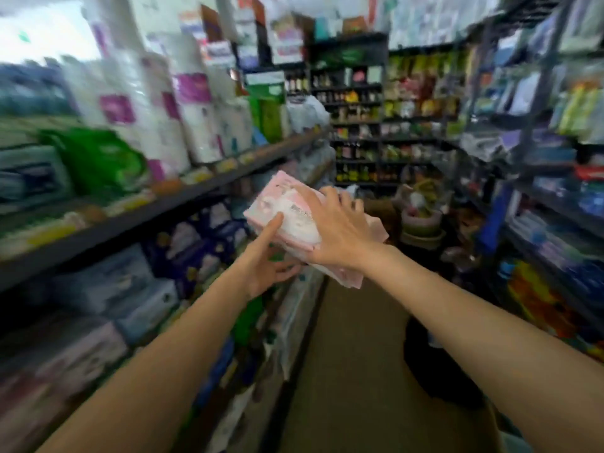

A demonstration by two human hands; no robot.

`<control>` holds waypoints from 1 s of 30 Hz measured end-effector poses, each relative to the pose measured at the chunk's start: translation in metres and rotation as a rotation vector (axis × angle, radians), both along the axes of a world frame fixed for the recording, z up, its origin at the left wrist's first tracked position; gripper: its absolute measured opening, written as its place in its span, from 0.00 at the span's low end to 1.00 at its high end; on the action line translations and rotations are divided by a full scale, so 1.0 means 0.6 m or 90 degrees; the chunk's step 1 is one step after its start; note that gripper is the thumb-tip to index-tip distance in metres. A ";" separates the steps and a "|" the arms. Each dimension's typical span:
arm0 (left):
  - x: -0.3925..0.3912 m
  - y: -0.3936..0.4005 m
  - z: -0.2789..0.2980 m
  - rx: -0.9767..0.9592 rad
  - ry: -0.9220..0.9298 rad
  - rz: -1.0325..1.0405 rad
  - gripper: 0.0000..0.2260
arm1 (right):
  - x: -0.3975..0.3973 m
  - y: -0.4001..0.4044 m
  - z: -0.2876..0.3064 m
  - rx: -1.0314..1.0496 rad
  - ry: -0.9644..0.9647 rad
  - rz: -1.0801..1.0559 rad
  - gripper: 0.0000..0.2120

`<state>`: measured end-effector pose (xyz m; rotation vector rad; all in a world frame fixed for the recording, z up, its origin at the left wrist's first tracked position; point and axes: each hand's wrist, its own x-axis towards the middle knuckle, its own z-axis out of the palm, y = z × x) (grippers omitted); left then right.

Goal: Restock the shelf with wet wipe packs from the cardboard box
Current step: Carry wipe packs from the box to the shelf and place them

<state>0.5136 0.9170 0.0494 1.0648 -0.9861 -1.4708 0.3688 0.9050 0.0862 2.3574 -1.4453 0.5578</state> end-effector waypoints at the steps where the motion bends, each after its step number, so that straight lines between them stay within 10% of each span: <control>1: 0.035 0.009 0.018 -0.034 0.057 0.046 0.24 | 0.028 0.001 0.023 -0.038 0.010 0.074 0.46; 7: 0.190 0.075 0.151 -0.300 0.089 0.290 0.25 | 0.164 -0.012 0.133 -0.208 -0.176 0.259 0.54; 13: 0.281 0.148 0.239 -0.420 0.134 0.414 0.34 | 0.293 -0.018 0.191 0.573 -0.829 0.650 0.56; 18: 0.355 0.181 0.294 -0.413 -0.035 0.523 0.26 | 0.404 -0.026 0.226 0.706 -0.861 0.733 0.40; 23: 0.434 0.195 0.333 -0.422 -0.243 0.692 0.32 | 0.490 -0.070 0.259 0.686 -0.848 0.813 0.58; 30: 0.527 0.220 0.306 -0.264 -0.364 0.730 0.36 | 0.609 -0.125 0.268 0.696 -0.582 0.882 0.56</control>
